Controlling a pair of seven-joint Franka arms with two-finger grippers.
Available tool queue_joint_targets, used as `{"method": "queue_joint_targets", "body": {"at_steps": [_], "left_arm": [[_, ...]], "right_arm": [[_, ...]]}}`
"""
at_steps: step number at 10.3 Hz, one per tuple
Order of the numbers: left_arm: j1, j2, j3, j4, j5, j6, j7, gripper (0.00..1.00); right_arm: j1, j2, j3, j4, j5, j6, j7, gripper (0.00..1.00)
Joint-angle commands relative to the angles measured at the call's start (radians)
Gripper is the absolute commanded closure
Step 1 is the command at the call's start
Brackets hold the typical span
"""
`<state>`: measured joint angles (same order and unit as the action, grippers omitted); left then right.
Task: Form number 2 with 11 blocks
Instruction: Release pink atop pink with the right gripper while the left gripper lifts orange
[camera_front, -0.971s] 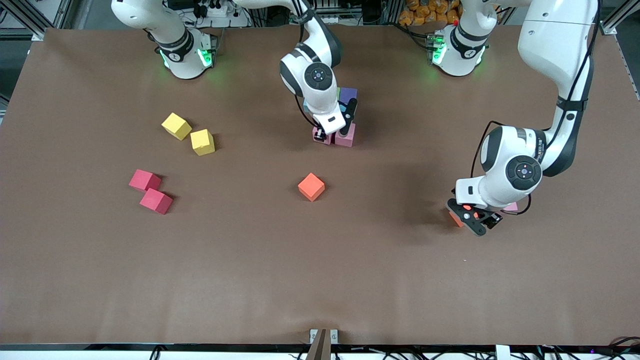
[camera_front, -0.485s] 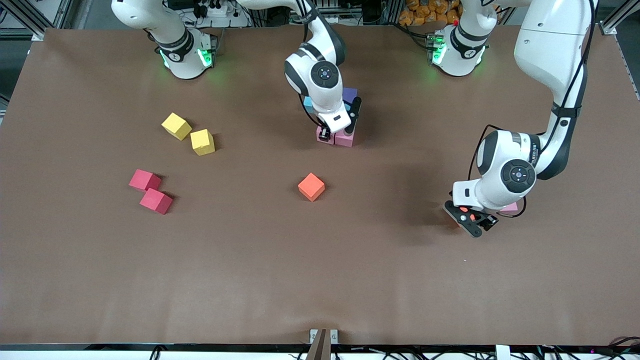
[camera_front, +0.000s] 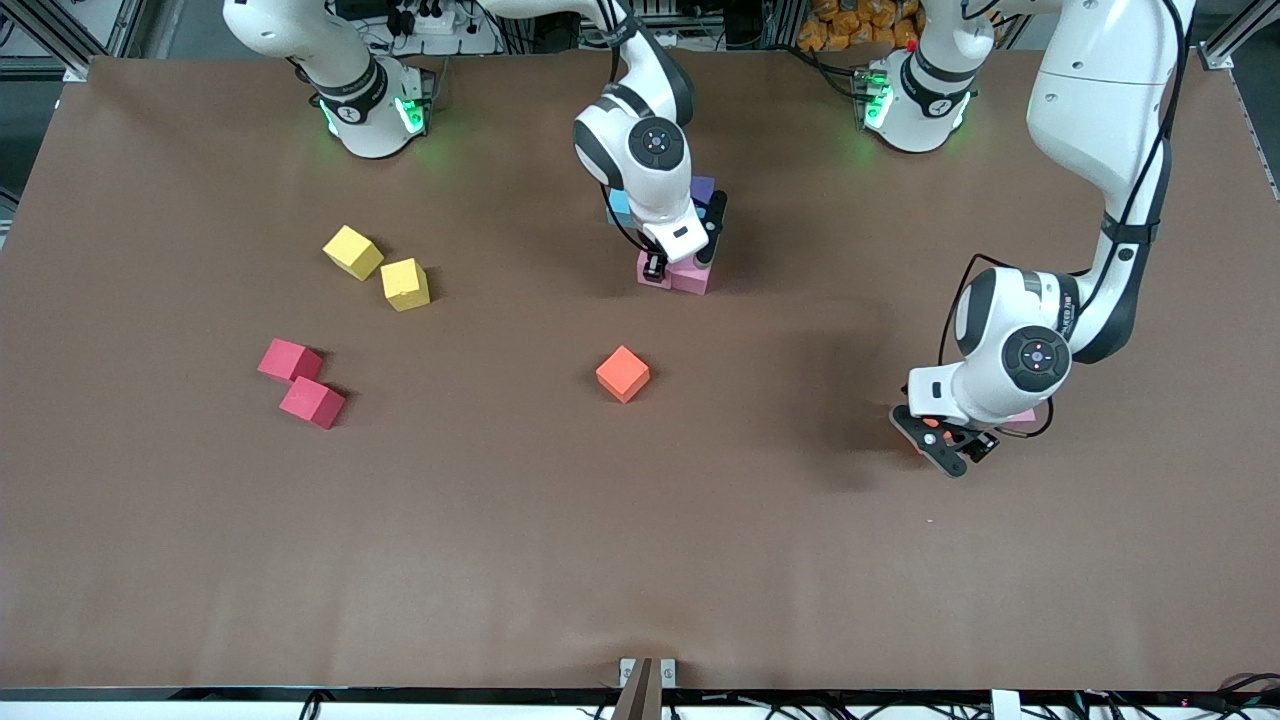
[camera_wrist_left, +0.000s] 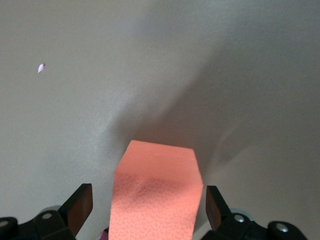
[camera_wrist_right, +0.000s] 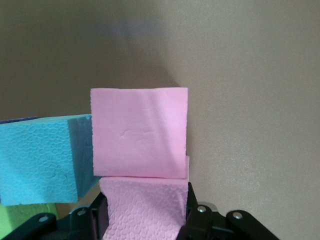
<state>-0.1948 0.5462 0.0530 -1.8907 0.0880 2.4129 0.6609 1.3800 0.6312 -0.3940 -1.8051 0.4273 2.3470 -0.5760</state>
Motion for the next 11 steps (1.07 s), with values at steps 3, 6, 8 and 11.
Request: {"method": "queue_joint_targets", "body": {"at_steps": [3, 6, 8, 11], "left_arm": [[0.008, -0.012, 0.005, -0.014, 0.016, 0.017, 0.008, 0.0], [0.008, -0.019, 0.005, -0.013, 0.003, 0.017, -0.001, 0.0], [0.008, -0.017, 0.004, -0.011, -0.002, 0.017, -0.001, 0.0], [0.002, -0.017, 0.002, -0.008, -0.025, 0.017, -0.003, 0.33]], "right_arm": [[0.013, 0.042, 0.001, 0.013, -0.025, 0.048, 0.025, 0.88], [0.007, 0.041, 0.001, 0.015, -0.032, 0.041, 0.019, 0.0], [0.004, 0.033, 0.001, 0.017, -0.032, 0.032, 0.024, 0.0], [-0.009, 0.009, -0.003, 0.02, -0.032, -0.009, 0.018, 0.0]]}}
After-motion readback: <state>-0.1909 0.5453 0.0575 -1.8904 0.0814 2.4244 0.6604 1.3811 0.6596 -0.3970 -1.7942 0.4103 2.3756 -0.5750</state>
